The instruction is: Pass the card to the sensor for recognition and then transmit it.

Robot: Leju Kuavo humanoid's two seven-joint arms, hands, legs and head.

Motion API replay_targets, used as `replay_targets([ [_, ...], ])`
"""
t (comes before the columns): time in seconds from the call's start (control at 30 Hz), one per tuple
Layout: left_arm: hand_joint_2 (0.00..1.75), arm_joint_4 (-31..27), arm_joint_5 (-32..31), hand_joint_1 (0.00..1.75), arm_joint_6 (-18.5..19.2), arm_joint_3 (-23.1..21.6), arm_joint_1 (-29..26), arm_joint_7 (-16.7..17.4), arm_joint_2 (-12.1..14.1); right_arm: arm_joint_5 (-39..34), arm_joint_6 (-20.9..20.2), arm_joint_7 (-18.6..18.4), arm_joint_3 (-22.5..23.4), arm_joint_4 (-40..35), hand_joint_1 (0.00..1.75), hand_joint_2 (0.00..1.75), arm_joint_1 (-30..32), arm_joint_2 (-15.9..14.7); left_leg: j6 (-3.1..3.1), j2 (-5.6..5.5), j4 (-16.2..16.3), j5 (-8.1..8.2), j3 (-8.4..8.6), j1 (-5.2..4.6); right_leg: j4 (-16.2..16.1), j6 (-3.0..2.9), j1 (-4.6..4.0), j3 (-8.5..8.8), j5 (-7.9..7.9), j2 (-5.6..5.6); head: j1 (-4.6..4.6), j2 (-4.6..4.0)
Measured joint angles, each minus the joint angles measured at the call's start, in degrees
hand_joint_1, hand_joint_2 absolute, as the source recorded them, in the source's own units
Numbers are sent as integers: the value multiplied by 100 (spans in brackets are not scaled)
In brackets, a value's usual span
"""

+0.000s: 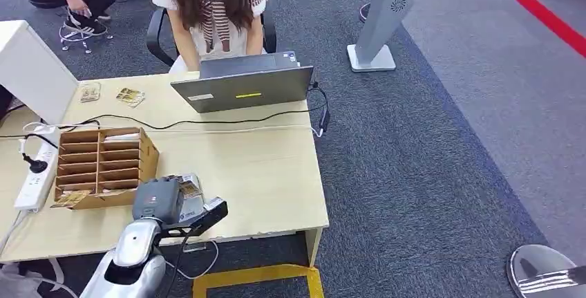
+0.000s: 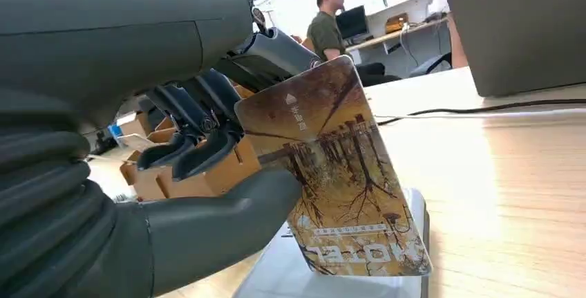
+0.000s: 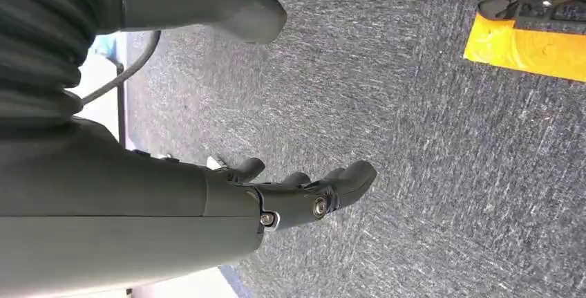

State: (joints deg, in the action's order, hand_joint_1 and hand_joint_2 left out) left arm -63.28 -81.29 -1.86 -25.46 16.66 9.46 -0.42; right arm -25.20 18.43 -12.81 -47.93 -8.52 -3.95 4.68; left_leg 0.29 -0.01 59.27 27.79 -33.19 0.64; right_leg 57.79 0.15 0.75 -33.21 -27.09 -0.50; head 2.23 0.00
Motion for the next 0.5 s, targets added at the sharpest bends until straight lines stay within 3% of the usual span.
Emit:
replay_targets([
  [0.5,175,127,-98,175,15,7,72,111,-42,-30,-140,39,-2,2,0,175,0,-9,0,0,0,0,1,0,0,0,0,2,0,0,0,0],
])
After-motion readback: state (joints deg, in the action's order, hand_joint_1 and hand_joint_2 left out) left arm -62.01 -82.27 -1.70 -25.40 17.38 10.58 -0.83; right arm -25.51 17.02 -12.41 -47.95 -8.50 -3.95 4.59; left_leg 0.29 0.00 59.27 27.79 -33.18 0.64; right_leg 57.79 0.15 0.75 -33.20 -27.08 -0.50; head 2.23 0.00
